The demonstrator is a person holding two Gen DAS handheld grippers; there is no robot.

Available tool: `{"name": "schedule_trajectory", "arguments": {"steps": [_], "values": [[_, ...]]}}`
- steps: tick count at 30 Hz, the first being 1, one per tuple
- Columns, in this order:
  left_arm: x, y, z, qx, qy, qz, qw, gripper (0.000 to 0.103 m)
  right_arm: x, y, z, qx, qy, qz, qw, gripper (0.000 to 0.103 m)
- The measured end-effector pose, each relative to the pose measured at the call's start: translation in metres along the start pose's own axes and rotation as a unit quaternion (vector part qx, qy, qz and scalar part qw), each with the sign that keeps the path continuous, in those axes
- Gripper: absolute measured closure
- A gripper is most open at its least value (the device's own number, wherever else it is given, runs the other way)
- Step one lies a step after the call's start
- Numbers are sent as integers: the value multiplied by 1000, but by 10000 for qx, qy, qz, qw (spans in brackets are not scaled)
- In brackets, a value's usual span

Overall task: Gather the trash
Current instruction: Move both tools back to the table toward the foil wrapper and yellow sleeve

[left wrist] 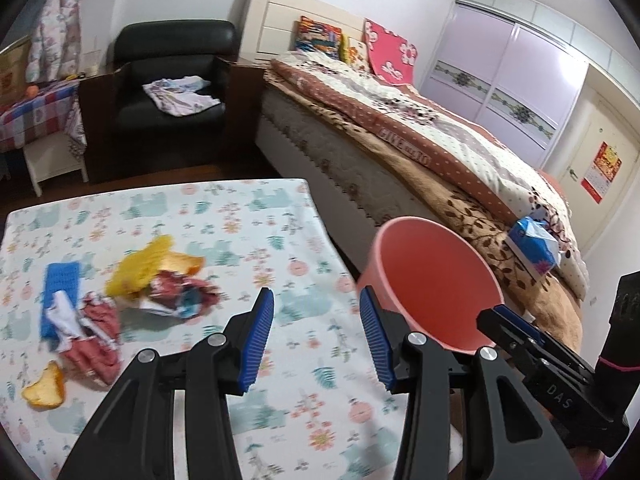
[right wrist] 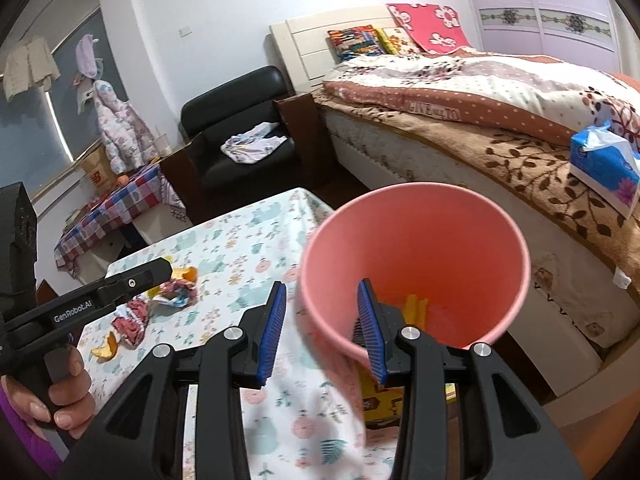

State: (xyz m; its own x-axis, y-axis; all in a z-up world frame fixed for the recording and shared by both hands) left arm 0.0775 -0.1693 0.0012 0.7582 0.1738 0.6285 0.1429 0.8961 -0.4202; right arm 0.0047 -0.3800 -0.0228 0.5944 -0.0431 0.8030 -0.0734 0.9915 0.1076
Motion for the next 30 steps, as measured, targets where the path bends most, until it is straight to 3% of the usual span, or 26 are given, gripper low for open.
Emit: {"name": "schedule_trajectory", "arguments": {"steps": [10, 18, 30], "values": [[-8, 62, 31, 475, -221, 259, 9983, 59, 0, 32, -10, 284, 82, 233, 9993, 65], [-31, 123, 45, 916, -98, 589, 9940, 59, -1, 46, -20, 422, 198, 352, 9983, 65], [-21, 168, 20, 1127, 33, 1330, 9847, 59, -3, 73, -41, 683, 444, 655, 9945, 65]]}}
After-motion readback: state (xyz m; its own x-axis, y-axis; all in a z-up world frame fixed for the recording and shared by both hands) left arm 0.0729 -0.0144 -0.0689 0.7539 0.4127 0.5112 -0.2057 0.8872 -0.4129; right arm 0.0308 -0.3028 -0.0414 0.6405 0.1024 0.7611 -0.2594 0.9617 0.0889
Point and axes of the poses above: each gripper's, at about its wrist camera, not at the fingertips, and z roughly against the way its jaws point, y to its left, x to its top, the point moved 1 cm from there along -z, roughly the way its jaws point, and after that the axes turned 13 degrees about z, right-handed, at the moved point
